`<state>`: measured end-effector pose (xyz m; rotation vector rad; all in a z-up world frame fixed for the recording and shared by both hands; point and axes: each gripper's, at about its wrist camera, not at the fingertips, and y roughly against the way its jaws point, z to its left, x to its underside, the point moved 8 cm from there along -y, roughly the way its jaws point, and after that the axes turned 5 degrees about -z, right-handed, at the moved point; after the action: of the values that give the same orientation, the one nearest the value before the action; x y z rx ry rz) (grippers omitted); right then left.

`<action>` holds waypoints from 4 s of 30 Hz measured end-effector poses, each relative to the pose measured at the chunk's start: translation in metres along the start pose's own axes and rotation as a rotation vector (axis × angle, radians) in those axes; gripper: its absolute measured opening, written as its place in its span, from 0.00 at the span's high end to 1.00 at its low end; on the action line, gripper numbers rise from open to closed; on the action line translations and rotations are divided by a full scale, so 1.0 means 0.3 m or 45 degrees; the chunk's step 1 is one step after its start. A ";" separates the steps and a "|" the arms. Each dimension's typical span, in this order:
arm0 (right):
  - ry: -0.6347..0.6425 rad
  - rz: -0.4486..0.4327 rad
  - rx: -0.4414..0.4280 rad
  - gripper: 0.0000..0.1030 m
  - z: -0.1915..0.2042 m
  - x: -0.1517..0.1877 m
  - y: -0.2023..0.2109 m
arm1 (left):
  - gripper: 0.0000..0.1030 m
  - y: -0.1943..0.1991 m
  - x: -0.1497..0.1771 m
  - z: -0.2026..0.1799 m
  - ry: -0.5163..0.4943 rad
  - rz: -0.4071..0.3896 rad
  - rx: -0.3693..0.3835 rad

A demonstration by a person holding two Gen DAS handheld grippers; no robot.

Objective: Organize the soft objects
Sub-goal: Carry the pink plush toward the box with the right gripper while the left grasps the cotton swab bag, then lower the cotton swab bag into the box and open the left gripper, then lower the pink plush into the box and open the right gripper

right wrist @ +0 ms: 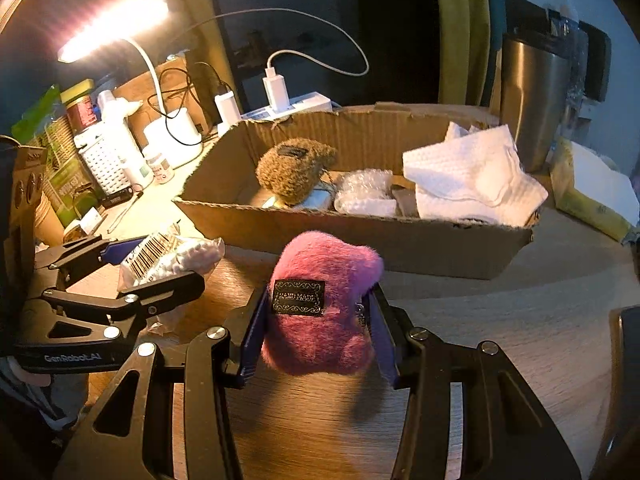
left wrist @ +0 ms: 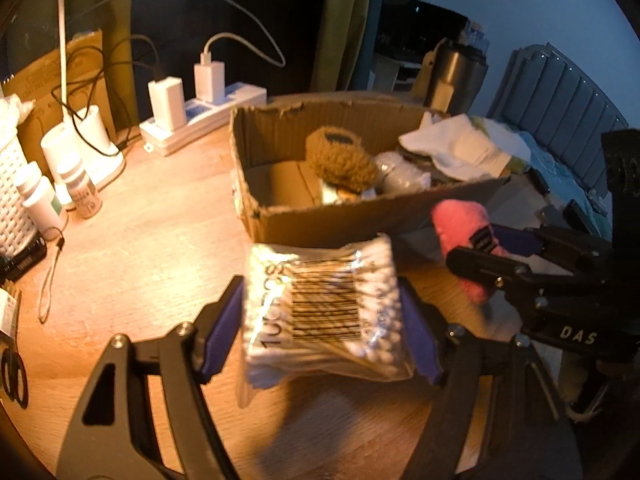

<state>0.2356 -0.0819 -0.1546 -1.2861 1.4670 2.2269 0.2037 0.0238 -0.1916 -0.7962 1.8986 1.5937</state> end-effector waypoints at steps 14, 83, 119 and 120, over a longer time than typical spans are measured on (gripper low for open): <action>0.052 -0.070 -0.001 0.52 0.038 -0.074 0.064 | 0.29 0.119 -0.147 0.047 0.032 -0.164 -0.021; -0.001 -0.162 -0.003 0.52 -0.133 -0.209 0.052 | 0.10 -0.067 -0.304 0.163 0.038 -0.106 -0.314; 0.025 -0.104 -0.039 0.52 -0.091 -0.280 -0.079 | 0.10 -0.053 -0.295 0.191 0.100 -0.104 -0.189; 0.033 -0.100 -0.046 0.52 -0.079 -0.280 -0.085 | 0.10 -0.055 -0.295 0.195 0.105 -0.103 -0.187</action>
<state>0.3145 -0.0641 -0.1128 -1.3636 1.3663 2.2042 0.2777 0.0884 -0.1482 -1.0015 1.7966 1.6886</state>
